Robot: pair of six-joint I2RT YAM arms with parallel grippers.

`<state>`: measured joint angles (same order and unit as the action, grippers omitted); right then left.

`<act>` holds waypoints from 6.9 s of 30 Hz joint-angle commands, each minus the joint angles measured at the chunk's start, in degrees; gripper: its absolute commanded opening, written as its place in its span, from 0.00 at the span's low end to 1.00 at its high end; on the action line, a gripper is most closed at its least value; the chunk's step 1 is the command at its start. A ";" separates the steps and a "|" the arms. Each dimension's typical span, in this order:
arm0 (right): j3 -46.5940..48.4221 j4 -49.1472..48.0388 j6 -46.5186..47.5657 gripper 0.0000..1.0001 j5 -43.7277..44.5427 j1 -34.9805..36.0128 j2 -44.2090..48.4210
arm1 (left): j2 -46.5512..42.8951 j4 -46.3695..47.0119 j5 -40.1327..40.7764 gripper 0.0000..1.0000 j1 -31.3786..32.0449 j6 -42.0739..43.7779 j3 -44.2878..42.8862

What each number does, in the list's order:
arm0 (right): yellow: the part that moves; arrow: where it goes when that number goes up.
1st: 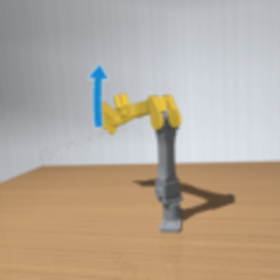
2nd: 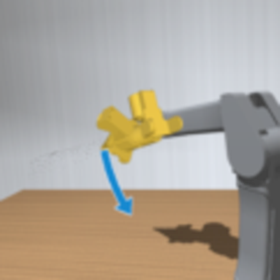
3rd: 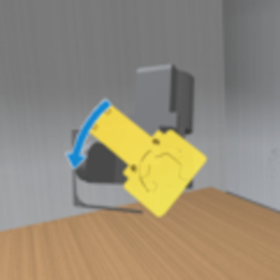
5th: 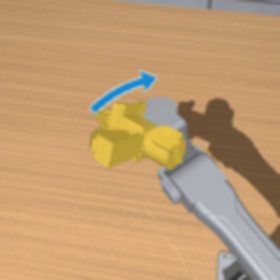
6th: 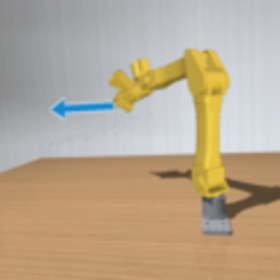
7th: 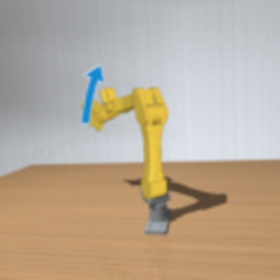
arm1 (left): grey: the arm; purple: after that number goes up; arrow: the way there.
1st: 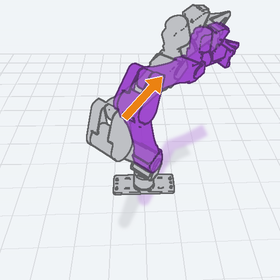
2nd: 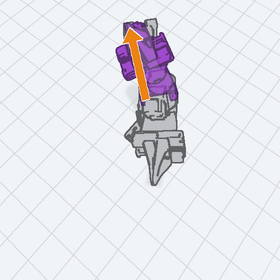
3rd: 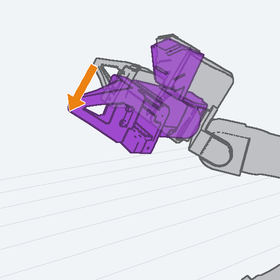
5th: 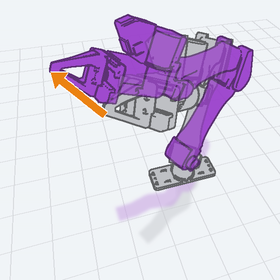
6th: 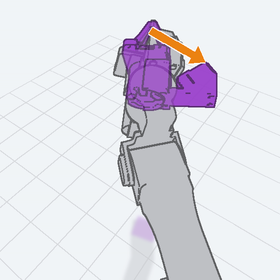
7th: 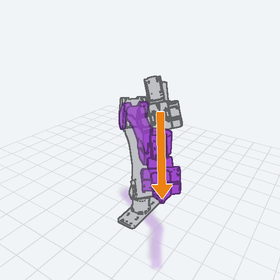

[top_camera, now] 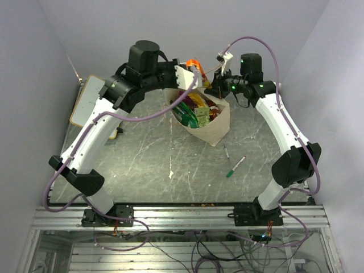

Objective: Place the snacks into the paper bag
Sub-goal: Place the snack in the paper bag, then adjust the paper bag at the center of the board, then reset both arms

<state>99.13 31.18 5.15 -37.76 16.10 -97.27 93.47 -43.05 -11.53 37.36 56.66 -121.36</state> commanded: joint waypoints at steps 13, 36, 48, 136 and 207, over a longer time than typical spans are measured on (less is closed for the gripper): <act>0.01 -0.86 -1.59 0.00 -1.09 0.19 1.78 | 4.81 2.09 12.18 0.07 5.93 21.98 4.88; -0.11 -1.12 -1.99 0.00 -1.21 -0.98 1.71 | 5.60 4.25 5.80 0.15 6.21 21.26 19.77; -1.24 -1.70 -2.06 0.00 -0.65 -1.00 2.54 | 12.99 -7.15 -2.35 0.25 6.15 13.59 11.15; 16.88 5.18 -2.16 0.28 8.96 -11.16 -8.52 | -7.01 20.08 21.18 0.95 -1.36 -39.69 12.16; -25.14 -3.59 0.12 1.00 37.11 -21.31 39.89 | -42.44 18.66 14.46 0.99 -31.39 -49.99 53.22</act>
<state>72.88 28.36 4.95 -0.27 -4.54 -57.89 51.57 -23.90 4.54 6.68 6.48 -66.28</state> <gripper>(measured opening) 0.996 0.992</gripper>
